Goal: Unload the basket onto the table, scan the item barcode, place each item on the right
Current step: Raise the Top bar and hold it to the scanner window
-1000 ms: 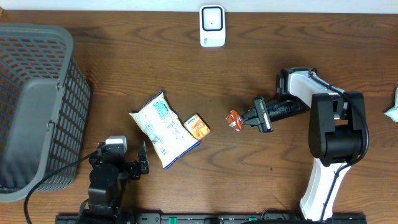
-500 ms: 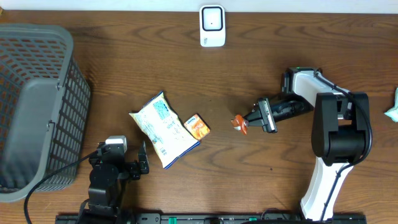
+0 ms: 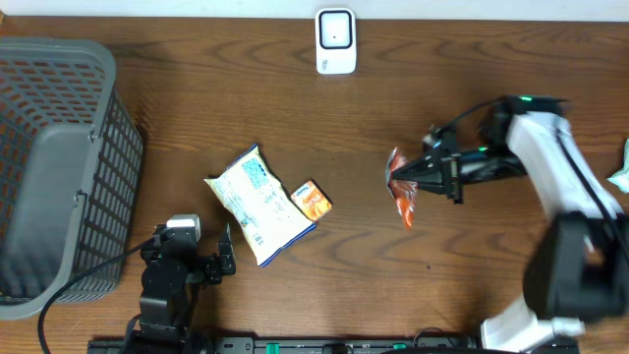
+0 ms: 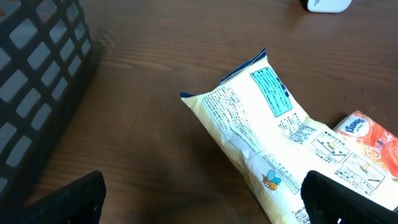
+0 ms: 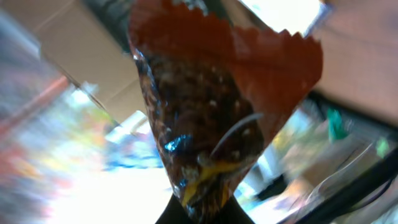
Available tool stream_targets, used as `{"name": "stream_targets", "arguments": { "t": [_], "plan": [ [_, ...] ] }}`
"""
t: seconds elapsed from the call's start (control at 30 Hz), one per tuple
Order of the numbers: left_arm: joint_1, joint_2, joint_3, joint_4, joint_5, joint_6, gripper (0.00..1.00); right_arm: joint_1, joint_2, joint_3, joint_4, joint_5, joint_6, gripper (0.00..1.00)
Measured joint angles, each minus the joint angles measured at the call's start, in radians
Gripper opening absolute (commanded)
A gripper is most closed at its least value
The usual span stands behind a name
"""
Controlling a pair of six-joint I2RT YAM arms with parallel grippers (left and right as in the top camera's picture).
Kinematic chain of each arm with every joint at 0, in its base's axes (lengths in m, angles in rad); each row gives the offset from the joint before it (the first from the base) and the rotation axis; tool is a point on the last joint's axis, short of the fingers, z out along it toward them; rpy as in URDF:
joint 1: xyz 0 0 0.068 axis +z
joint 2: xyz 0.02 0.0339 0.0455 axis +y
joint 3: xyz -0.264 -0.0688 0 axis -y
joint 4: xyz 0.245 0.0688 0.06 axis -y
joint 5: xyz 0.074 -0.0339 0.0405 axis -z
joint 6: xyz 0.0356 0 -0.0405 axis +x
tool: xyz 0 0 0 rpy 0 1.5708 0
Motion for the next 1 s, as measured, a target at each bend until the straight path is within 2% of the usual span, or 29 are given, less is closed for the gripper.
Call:
{"name": "stream_targets", "arguments": {
  "t": [0.1,0.17,0.33,0.43,0.63,0.87,1.0],
  "plan": [
    [0.0,0.0,0.0,0.0,0.0,0.0,0.99,0.0,-0.158,0.009,0.27,0.047,0.114,0.01],
    [0.0,0.0,0.0,0.0,0.0,0.0,0.99,0.01,-0.23,0.016,0.423,0.17,0.285,0.02],
    [0.0,0.0,0.0,0.0,0.0,0.0,0.99,0.07,-0.321,0.017,0.564,0.562,0.74,0.01],
    [0.0,0.0,0.0,0.0,0.0,0.0,0.99,0.119,-0.334,0.017,0.704,0.764,0.896,0.02],
    [0.0,0.0,0.0,0.0,0.0,0.0,0.99,0.222,-0.283,0.018,0.969,0.981,1.071,0.01],
    [0.0,0.0,0.0,0.0,0.0,0.0,0.99,0.291,-0.061,0.023,1.257,1.08,1.219,0.02],
    [0.0,0.0,0.0,0.0,0.0,0.0,0.99,0.294,0.086,0.112,1.289,1.125,1.27,0.02]
  ]
}}
